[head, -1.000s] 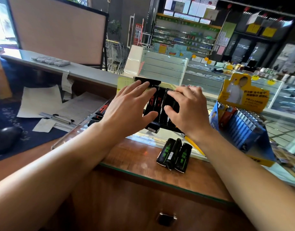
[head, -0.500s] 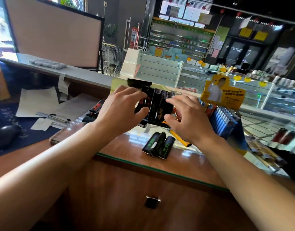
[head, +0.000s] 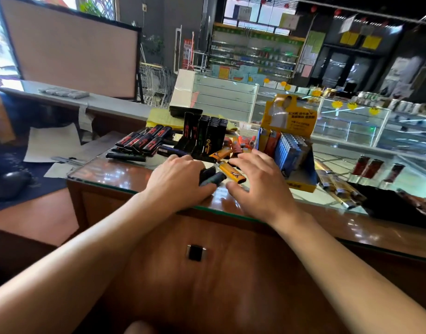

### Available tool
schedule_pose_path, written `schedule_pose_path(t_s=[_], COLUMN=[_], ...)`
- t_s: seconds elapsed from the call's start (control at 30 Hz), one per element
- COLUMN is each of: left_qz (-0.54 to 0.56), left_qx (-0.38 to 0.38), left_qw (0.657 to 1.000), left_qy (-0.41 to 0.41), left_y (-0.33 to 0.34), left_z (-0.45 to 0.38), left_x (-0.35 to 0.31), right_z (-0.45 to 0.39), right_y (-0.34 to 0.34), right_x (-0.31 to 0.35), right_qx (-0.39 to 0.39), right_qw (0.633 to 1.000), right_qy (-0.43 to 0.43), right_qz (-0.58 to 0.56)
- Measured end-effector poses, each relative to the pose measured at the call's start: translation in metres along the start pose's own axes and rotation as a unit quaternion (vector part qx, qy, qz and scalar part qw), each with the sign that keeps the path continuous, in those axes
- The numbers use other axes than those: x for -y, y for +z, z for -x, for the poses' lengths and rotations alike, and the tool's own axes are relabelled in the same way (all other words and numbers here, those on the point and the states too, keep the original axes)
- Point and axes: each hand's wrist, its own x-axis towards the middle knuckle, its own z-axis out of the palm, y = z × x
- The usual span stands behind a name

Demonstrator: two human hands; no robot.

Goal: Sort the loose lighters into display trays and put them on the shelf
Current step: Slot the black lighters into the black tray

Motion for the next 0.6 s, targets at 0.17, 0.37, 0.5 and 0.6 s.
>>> schedule_pose_path(t_s=[0.17, 0.37, 0.5, 0.6], left_qz=[0.038, 0.091, -0.018, -0.036], left_qx=[0.085, 0.098, 0.114, 0.061], left_qw=[0.995, 0.990, 0.990, 0.988], left_qy=[0.042, 0.041, 0.079, 0.137], left_y=[-0.009, -0.009, -0.005, 0.002], left_z=[0.002, 0.005, 0.016, 0.034], left_x=[0.011, -0.002, -0.006, -0.002], right_z=[0.008, 0.016, 0.022, 0.026], right_y=[-0.004, -0.008, -0.012, -0.014], right_x=[-0.001, 0.001, 0.000, 0.001], right_qx=[0.009, -0.013, -0.023, -0.024], right_qw=[1.000, 0.999, 0.999, 0.999], right_qy=[-0.003, -0.003, -0.006, -0.009], right_qz=[-0.009, -0.040, -0.045, -0.045])
